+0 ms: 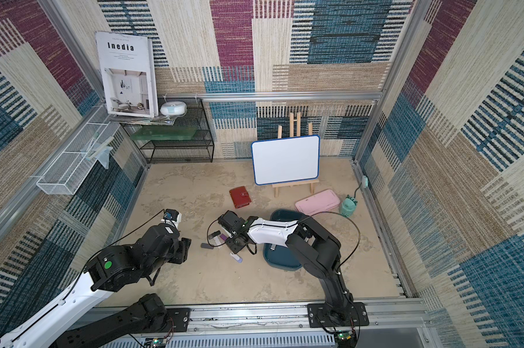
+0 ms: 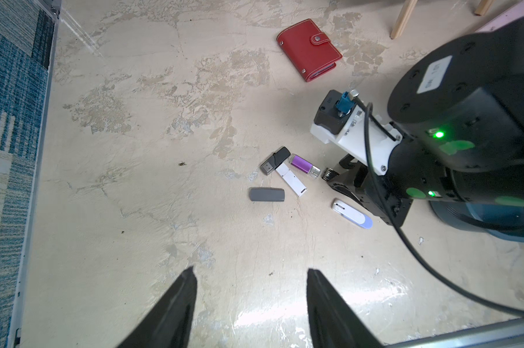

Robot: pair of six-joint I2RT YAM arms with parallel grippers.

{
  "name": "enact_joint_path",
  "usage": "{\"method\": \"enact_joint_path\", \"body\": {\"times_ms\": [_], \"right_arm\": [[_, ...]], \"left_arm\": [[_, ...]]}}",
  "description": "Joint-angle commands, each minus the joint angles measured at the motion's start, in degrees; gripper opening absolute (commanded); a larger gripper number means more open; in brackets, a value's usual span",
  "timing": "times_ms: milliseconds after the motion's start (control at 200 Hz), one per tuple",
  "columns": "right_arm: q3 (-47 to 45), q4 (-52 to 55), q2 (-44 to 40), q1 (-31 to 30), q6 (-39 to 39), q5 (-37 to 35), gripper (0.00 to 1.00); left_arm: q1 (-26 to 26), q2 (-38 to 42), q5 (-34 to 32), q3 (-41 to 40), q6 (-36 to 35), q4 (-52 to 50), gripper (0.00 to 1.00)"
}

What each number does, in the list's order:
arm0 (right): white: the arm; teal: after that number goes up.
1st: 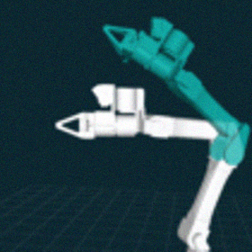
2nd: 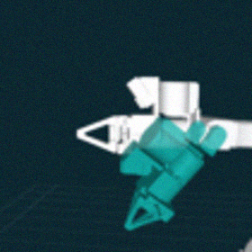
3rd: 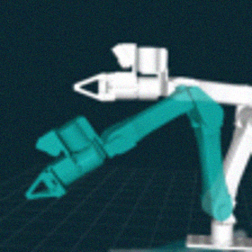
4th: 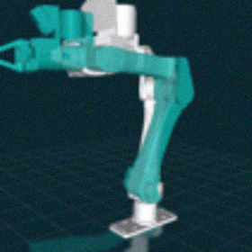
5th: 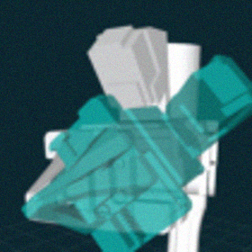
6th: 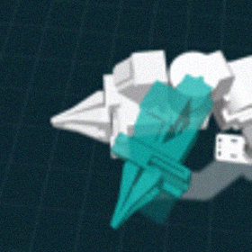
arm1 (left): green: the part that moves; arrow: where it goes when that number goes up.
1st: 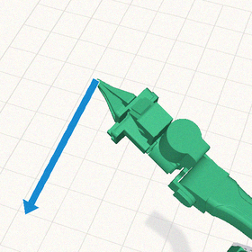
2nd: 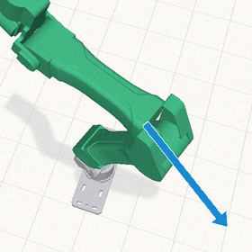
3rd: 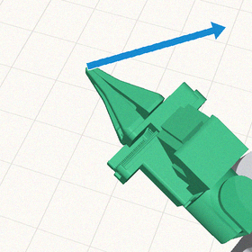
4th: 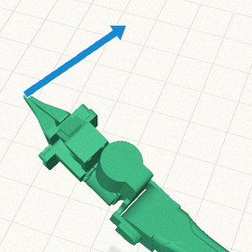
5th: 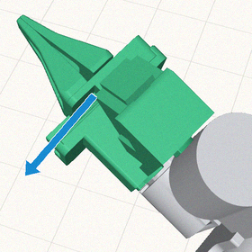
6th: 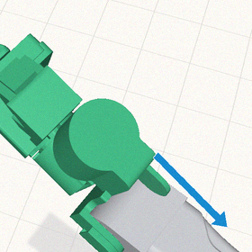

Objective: Put the usb flash drive into the storage box
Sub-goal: Pick up the USB flash from the center of the board.

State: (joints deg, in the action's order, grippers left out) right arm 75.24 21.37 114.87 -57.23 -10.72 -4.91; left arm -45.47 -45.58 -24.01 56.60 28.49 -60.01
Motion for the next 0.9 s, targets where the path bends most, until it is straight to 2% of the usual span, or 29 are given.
{"method": "enact_joint_path", "body": {"times_ms": [0, 185, 396, 706, 891], "right_arm": [[0.0, 4.7, 1.6, -0.7, 0.4, -0.9, 0.39], [2.6, 9.4, 3.9, -1.5, -0.4, -3.1, 0.30], [2.5, 7.4, 1.4, -1.5, -1.3, -3.4, 0.22], [4.1, 6.8, -2.7, -1.6, -1.8, -5.6, 0.18], [4.1, 7.5, -8.5, -0.3, -2.1, -9.0, 0.18]], "left_arm": [[0.0, -0.3, 0.0, -0.1, -0.4, 0.4, 0.62], [0.0, -0.7, 0.1, -0.1, -0.5, 0.4, 0.62], [0.0, -1.1, 0.2, -0.1, -0.5, 0.4, 0.62], [0.0, -1.2, 0.2, -0.1, -0.5, 0.4, 0.63], [0.0, -1.3, 0.3, -0.2, -0.5, 0.4, 0.62]]}}
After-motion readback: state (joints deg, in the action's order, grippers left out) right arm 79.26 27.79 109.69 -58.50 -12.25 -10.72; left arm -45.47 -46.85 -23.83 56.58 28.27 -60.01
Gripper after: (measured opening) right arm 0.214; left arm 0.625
